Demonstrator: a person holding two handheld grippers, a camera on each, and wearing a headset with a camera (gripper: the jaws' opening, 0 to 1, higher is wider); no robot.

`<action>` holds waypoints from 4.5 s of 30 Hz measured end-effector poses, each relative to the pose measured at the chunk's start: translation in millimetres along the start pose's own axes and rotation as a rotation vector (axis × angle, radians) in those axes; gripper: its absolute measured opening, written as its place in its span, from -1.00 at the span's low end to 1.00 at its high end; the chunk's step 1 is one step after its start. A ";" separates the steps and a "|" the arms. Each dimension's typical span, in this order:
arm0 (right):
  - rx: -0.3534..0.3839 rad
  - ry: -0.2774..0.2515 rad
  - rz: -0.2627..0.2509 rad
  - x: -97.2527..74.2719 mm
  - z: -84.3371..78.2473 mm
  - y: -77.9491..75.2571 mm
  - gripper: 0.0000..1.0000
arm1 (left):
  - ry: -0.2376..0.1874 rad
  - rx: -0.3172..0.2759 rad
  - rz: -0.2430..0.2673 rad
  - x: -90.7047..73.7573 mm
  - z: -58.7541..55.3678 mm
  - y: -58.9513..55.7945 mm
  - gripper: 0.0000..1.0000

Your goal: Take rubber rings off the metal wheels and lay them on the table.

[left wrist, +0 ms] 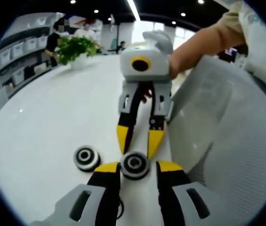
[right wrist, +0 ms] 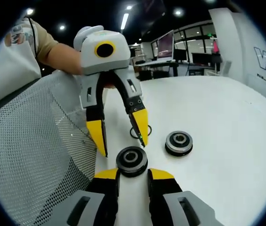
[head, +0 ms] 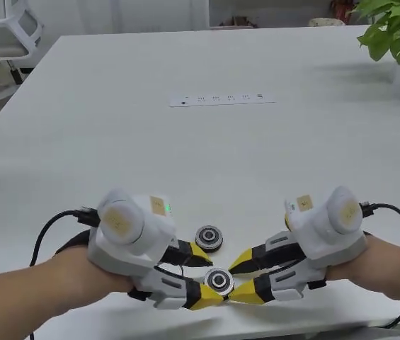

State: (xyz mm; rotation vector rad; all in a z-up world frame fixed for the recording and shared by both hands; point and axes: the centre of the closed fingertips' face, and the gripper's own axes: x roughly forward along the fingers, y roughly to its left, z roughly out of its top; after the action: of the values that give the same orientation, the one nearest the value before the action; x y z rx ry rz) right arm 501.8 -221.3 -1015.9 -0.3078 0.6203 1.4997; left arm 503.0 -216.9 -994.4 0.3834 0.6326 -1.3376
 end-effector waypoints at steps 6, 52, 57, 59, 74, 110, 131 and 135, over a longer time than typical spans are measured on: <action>-0.002 -0.003 -0.001 0.0 -0.9 0.8 -0.62 | 0.003 0.004 -0.003 4.0 -1.5 -1.4 -0.51; 0.442 -0.089 -0.026 -10.2 0.7 -11.8 -1.00 | 0.023 0.150 0.094 6.1 -1.8 2.2 -0.75; 0.489 -0.122 -0.016 -12.5 4.5 -11.3 -1.00 | 0.022 0.149 0.096 6.7 0.0 0.5 -0.75; 0.497 -0.126 -0.015 -13.0 4.7 -11.0 -1.00 | 0.022 0.146 0.099 7.1 -0.7 1.8 -0.75; 0.560 -0.176 0.033 -11.3 14.3 -3.1 -1.00 | 0.028 0.134 0.110 8.4 -2.8 5.3 -0.76; 0.547 -0.210 0.089 -8.9 24.2 6.0 -1.00 | 0.020 0.136 0.105 8.3 -0.7 4.0 -0.76; 0.549 -0.238 0.069 -13.0 21.7 -2.4 -1.00 | 0.017 0.137 0.099 8.1 0.2 4.6 -0.72; 0.546 -0.244 0.073 -13.6 23.1 -2.5 -1.00 | 0.008 0.125 0.090 3.4 3.0 4.0 -0.67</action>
State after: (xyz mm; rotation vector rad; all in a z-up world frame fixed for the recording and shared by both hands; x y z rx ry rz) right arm 509.3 -220.0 -990.1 0.3168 0.8188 1.3492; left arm 507.9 -220.5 -994.6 0.5133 0.5335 -1.2935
